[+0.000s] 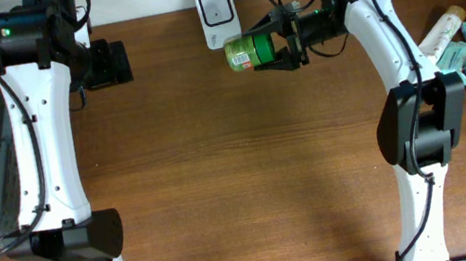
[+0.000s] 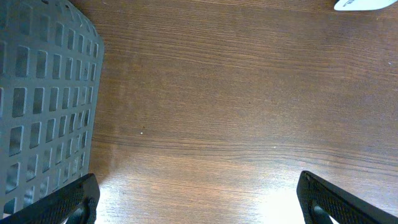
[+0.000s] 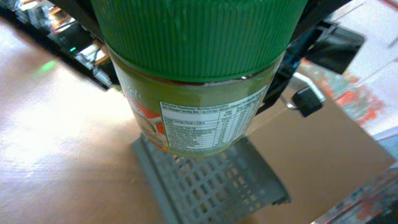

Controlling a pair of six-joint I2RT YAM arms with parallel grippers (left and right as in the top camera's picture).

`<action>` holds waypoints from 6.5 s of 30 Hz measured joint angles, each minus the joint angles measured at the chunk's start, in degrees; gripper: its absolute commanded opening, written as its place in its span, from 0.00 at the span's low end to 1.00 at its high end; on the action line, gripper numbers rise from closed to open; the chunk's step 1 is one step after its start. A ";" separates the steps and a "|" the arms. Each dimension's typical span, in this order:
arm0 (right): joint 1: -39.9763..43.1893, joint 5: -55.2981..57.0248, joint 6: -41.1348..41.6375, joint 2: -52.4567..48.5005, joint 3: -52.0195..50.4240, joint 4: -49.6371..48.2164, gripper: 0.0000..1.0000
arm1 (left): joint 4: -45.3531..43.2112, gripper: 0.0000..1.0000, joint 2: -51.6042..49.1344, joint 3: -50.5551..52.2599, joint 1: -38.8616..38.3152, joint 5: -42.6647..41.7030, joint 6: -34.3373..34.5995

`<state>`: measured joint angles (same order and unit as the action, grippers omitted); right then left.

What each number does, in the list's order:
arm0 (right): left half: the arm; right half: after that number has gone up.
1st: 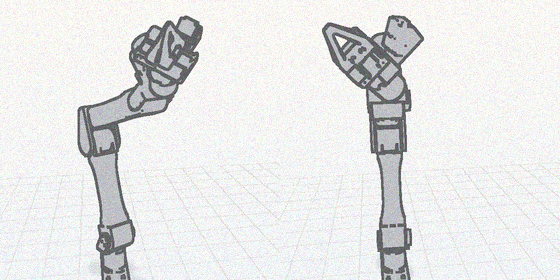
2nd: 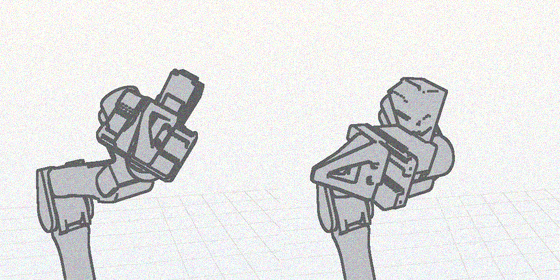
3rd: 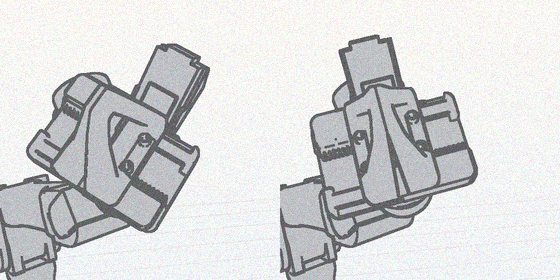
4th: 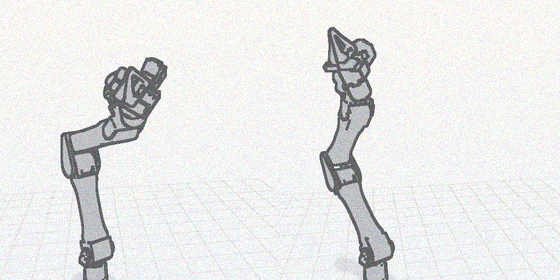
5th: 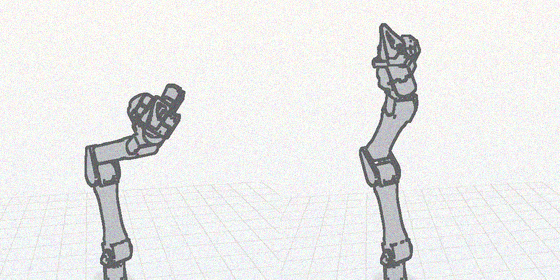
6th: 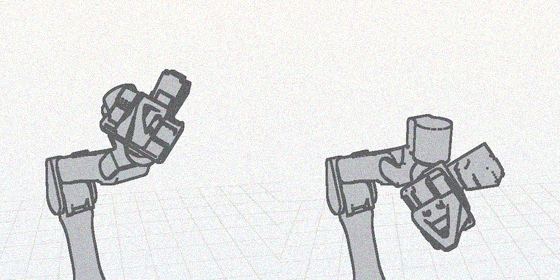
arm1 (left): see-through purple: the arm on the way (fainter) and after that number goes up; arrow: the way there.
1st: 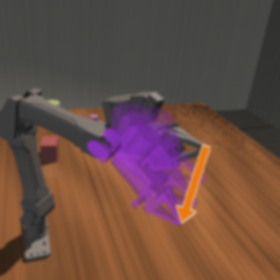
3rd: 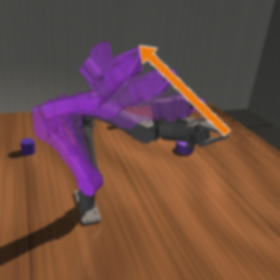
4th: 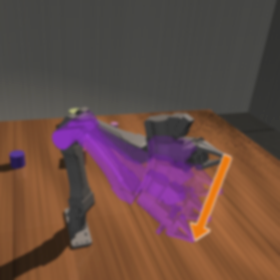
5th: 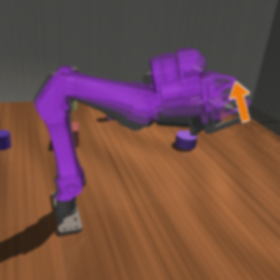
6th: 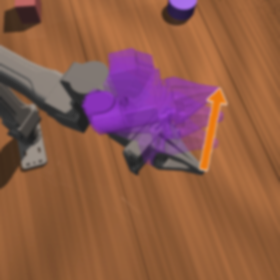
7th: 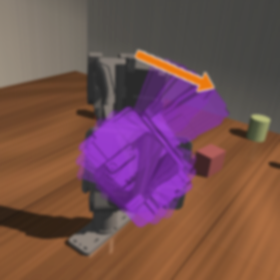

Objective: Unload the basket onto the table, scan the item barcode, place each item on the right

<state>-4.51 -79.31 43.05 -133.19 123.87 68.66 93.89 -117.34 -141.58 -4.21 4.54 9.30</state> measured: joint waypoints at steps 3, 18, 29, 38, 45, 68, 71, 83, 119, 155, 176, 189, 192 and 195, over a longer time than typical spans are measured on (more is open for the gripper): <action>-0.46 -1.99 1.55 0.00 0.00 -0.63 0.60 | 0.00 0.99 0.00 0.00 0.00 0.00 0.00; -3.26 23.65 1.44 0.00 0.02 -11.28 0.60 | 0.02 0.99 0.00 0.00 0.00 0.00 0.00; -16.44 82.49 -5.64 -1.05 0.02 -47.84 0.67 | -0.02 0.99 0.00 0.00 0.00 0.00 0.00; -16.68 87.76 -15.82 -9.49 0.04 -63.04 0.67 | 0.00 0.99 0.00 0.00 0.00 0.00 0.00; -16.24 87.93 -16.74 -9.49 0.04 -65.00 0.69 | 0.00 0.99 0.00 0.00 0.00 0.00 0.00; -0.28 68.65 -58.75 1.97 -4.90 -19.08 0.99 | 0.02 0.99 0.00 0.02 0.00 0.00 0.00; -2.08 67.60 -65.70 -0.96 -5.03 -25.18 0.99 | 0.04 0.99 0.00 0.00 0.00 0.00 0.00; -4.17 65.16 -74.95 -7.08 -5.09 -17.31 0.77 | 0.02 0.99 0.00 0.02 -0.44 0.00 0.00; -12.11 57.40 -51.21 -0.42 0.94 -39.34 0.59 | 0.02 0.99 0.00 0.00 -0.83 0.00 0.00; 27.19 84.48 -41.22 -1.44 0.09 -13.14 0.70 | 0.00 0.99 0.00 0.00 -0.83 0.00 0.00; 29.94 73.33 -28.87 28.39 1.07 8.94 0.99 | 0.09 0.99 0.00 0.00 -0.83 0.00 0.00; 13.73 69.11 -28.87 54.23 -9.97 24.33 0.99 | 0.07 0.99 0.00 0.00 -0.83 -0.02 0.02; 10.88 69.61 -28.89 64.19 -21.59 23.37 0.99 | 0.09 0.99 0.00 0.02 -0.83 -0.02 0.02; 10.78 70.03 -28.89 70.88 -31.65 26.93 0.98 | 0.07 0.99 0.00 0.02 -0.83 0.00 0.00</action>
<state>6.26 -9.28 14.15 -62.30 92.23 95.59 93.95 -117.34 -141.56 -5.04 4.54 9.30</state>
